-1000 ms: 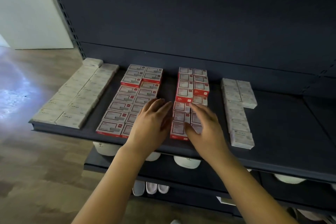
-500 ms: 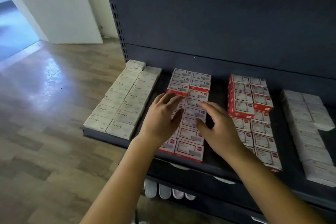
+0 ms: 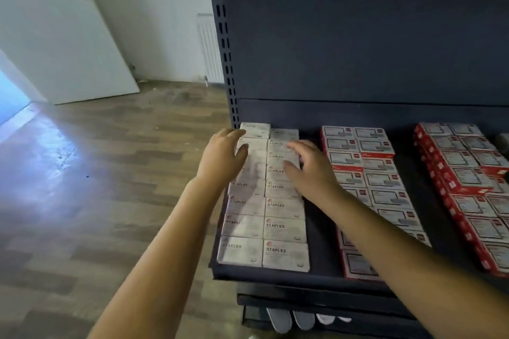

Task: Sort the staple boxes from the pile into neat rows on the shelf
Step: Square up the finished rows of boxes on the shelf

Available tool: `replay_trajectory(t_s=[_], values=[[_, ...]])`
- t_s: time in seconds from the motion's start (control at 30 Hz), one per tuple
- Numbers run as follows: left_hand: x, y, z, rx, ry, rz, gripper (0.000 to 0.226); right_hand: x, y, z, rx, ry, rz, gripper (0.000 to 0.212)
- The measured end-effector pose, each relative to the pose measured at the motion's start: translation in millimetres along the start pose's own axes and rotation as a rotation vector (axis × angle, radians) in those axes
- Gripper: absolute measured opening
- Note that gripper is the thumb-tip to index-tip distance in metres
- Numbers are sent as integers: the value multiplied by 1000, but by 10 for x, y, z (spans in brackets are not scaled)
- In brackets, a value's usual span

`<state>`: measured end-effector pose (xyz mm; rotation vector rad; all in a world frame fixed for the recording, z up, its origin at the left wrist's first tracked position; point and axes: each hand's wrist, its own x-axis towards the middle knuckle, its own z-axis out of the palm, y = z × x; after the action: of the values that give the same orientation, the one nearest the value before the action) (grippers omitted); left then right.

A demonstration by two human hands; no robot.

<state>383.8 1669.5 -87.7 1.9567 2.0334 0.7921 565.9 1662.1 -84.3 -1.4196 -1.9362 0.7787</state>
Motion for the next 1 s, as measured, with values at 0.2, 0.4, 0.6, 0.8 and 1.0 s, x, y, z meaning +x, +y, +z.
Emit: replay_trajectory(t_s=[0.2, 0.4, 0.6, 0.8, 1.0], values=[[359, -181, 91, 44, -158, -73, 43, 469, 37, 186, -193, -7, 188, 53], [454, -165, 193, -36, -278, -103, 43, 576, 105, 245, -153, 11, 386, 50], [443, -181, 181, -90, -242, -114, 42, 575, 103, 250, -14, 64, 428, 44], [444, -184, 202, -186, -212, -148, 43, 583, 114, 298, 21, 70, 432, 46], [458, -221, 237, -339, -189, -208, 44, 616, 176, 306, 96, 59, 449, 56]])
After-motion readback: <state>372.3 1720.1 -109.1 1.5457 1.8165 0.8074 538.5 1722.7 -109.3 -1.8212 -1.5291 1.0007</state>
